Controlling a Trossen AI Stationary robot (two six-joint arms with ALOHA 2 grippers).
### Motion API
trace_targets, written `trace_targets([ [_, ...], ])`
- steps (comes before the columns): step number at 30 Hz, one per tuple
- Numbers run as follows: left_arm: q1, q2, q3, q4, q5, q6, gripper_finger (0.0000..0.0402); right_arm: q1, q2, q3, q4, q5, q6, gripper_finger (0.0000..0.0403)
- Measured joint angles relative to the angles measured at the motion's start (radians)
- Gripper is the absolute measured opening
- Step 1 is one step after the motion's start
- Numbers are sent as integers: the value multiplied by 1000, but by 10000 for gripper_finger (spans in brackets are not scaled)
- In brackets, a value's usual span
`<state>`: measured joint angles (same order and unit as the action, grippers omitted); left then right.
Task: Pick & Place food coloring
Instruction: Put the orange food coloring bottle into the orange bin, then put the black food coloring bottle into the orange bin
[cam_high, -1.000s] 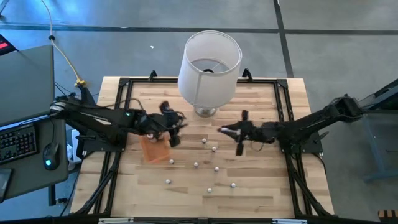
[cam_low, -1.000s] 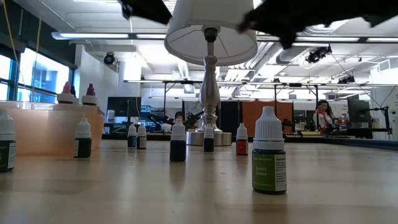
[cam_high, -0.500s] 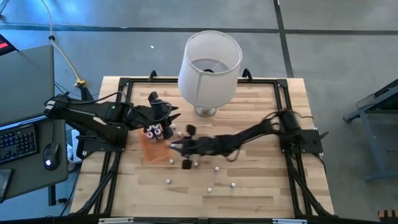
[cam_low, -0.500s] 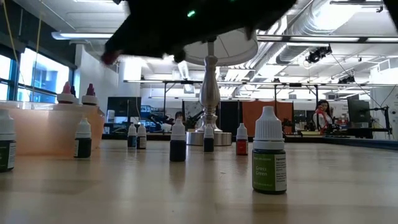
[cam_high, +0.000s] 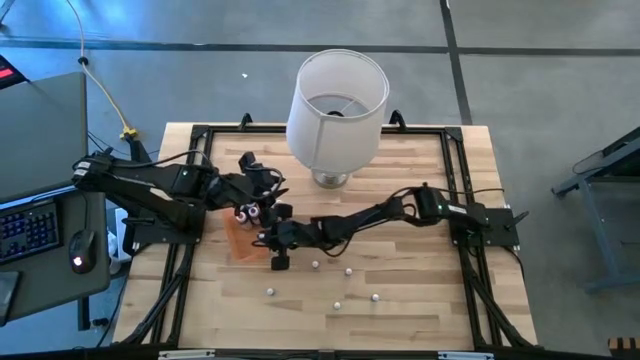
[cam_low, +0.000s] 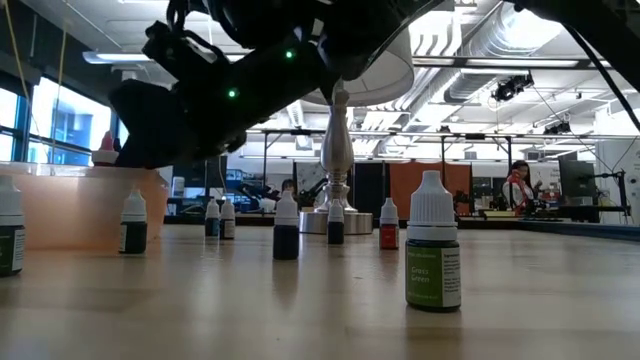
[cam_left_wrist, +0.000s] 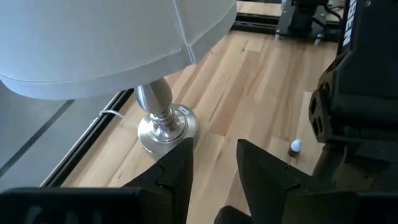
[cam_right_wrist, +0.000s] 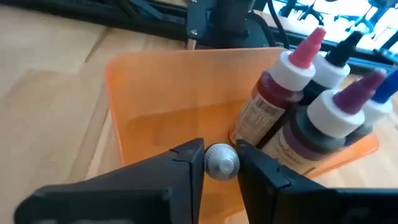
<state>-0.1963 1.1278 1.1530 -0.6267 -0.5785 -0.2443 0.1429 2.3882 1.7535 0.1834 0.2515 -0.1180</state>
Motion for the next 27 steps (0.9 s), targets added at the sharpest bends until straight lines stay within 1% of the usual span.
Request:
trace_targets([
  [2, 0, 0, 0, -4, 0, 0, 121, 0, 0, 0, 1, 0, -38, 89],
  [7, 0, 0, 0, -14, 7, -11, 121, 0, -4, 0, 2, 7, -77, 130],
  [10, 0, 0, 0, -30, 27, -29, 121, 5, -12, 0, -12, 62, -96, 153],
  [13, 0, 0, 0, -54, 55, -47, 121, 20, -64, -1, -114, 136, -112, 170],
  [15, 0, 0, 0, -77, 88, -55, 121, 38, -126, -1, -241, 180, -135, 176],
  [17, 0, 0, 0, -97, 142, -56, 121, 55, -190, 2, -380, 212, -130, 178],
  [19, 0, 0, 0, -111, 238, -63, 121, 71, -251, 2, -543, 233, -94, 177],
  [22, -6, 0, -2, -117, 426, -99, 121, 89, -342, 1, -787, 259, 4, 173],
  [24, -42, -1, -18, -110, 544, -101, 121, 100, -399, 1, -939, 286, 85, 169],
  [26, -104, 14, -42, -91, 620, -99, 121, 114, -448, 1, -1096, 324, 188, 164],
  [27, -144, 30, -53, -60, 630, -105, 121, 120, -472, 0, -1174, 354, 242, 162],
])
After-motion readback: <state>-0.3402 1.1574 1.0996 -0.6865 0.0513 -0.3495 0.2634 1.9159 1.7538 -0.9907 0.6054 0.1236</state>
